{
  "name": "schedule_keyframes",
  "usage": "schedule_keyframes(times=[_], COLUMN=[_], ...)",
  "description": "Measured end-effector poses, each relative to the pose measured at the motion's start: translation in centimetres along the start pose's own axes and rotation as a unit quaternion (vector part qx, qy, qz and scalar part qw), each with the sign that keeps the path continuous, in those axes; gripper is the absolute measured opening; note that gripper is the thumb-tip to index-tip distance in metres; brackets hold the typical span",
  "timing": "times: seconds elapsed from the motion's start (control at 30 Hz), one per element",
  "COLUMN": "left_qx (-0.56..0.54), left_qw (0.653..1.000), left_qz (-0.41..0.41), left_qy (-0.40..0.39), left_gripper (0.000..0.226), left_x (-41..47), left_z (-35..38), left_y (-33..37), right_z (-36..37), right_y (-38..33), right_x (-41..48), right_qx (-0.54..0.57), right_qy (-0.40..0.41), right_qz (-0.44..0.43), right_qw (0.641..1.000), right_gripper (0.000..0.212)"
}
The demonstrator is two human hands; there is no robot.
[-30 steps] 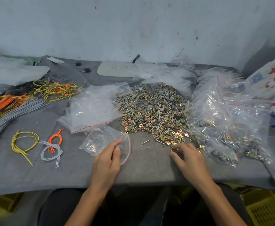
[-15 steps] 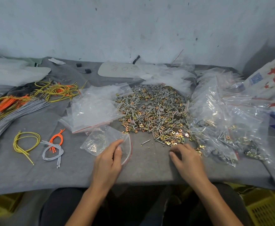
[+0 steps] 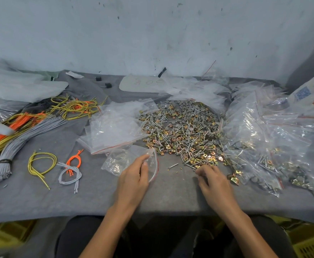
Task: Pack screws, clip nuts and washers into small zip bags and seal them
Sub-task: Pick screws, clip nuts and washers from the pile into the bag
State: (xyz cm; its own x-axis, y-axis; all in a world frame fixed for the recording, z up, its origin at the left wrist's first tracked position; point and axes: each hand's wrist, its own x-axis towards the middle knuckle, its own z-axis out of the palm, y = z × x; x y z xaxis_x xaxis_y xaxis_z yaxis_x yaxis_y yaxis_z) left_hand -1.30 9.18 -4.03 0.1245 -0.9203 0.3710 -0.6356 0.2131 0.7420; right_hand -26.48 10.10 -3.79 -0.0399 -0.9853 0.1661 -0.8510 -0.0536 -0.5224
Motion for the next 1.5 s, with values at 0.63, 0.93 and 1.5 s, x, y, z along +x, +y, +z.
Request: schedule_keyframes(times=[0.63,0.93,1.5], left_qx=[0.087,0.005,0.037], left_qw=[0.995,1.000,0.997], left_qz=[0.052,-0.008,0.066], left_qy=[-0.017,-0.030,-0.036], left_gripper=[0.029,0.034,0.042], left_x=[7.0,6.8,6.2], left_z=[3.2,3.5,3.6], left_y=[-0.9,-1.6,-1.9], right_z=[6.1,7.0,7.2], right_y=[-7.2,-6.9,-8.4], right_x=[8.2,7.3,7.8], right_qx=[0.209,0.247,0.077], right_qy=[0.071,0.091,0.011], right_qz=[-0.050,-0.073,-0.139], right_qw=[0.974,0.962,0.987], right_gripper=[0.029,0.016,0.018])
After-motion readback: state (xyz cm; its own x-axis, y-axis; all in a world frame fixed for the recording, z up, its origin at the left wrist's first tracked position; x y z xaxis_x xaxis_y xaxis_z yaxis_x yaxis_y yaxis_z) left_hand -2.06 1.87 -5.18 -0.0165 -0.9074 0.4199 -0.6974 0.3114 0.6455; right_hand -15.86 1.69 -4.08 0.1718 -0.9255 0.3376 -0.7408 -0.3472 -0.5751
